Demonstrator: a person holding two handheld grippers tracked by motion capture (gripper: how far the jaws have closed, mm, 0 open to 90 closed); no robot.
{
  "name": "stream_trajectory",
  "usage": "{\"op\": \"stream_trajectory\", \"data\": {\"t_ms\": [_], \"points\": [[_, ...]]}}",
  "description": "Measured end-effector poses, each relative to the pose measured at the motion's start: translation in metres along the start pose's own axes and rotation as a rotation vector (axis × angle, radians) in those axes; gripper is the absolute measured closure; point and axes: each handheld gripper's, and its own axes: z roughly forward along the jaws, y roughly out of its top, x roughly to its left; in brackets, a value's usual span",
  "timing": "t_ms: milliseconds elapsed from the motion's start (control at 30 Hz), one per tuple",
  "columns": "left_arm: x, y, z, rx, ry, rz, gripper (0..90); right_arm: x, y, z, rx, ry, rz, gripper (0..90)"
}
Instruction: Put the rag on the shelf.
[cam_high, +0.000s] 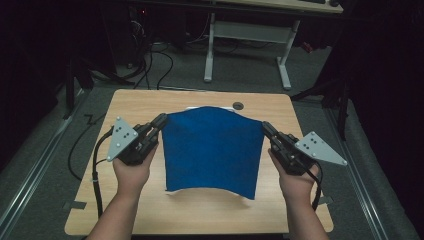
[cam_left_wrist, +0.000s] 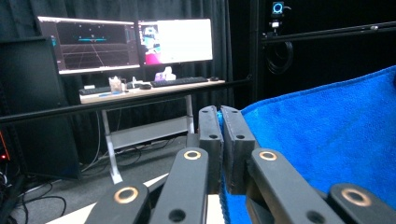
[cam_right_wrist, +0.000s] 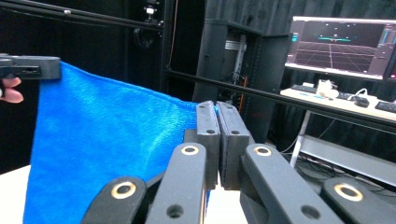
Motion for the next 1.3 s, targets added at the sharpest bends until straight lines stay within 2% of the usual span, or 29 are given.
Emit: {"op": "stream_trajectory", "data": {"t_ms": [100,267,467,567,733,933,1033,1167,1300], "points": [[0.007,0.003,0.007,0.006,0.012,0.002,87.9,-0.003,0.003,0.008,0.004,-0.002,-0.013,89.4],[0.017,0.011,0.019,-0.003,0.029,0.01,87.9,-0.011,0.01,0.02,0.004,-0.012,-0.007,89.5],[0.028,0.019,0.037,0.019,0.067,0.046,88.0,-0.026,0.018,0.035,0.006,-0.032,0.019,89.5],[0.036,0.022,0.045,0.028,0.077,0.034,88.0,-0.033,0.022,0.043,0.009,-0.042,0.022,89.5],[0.05,0.026,0.06,0.053,0.099,0.038,88.1,-0.043,0.026,0.057,0.016,-0.063,0.032,89.6],[0.062,0.025,0.072,0.069,0.123,0.06,88.2,-0.053,0.027,0.072,0.025,-0.086,0.047,89.7],[0.069,0.027,0.079,0.073,0.127,0.046,88.1,-0.059,0.028,0.082,0.047,-0.1,0.049,89.6],[0.074,0.027,0.092,0.101,0.137,0.067,88.2,-0.069,0.027,0.098,0.084,-0.118,0.059,89.7],[0.081,0.025,0.104,0.124,0.152,0.071,88.1,-0.076,0.028,0.11,0.107,-0.133,0.053,89.7]]}}
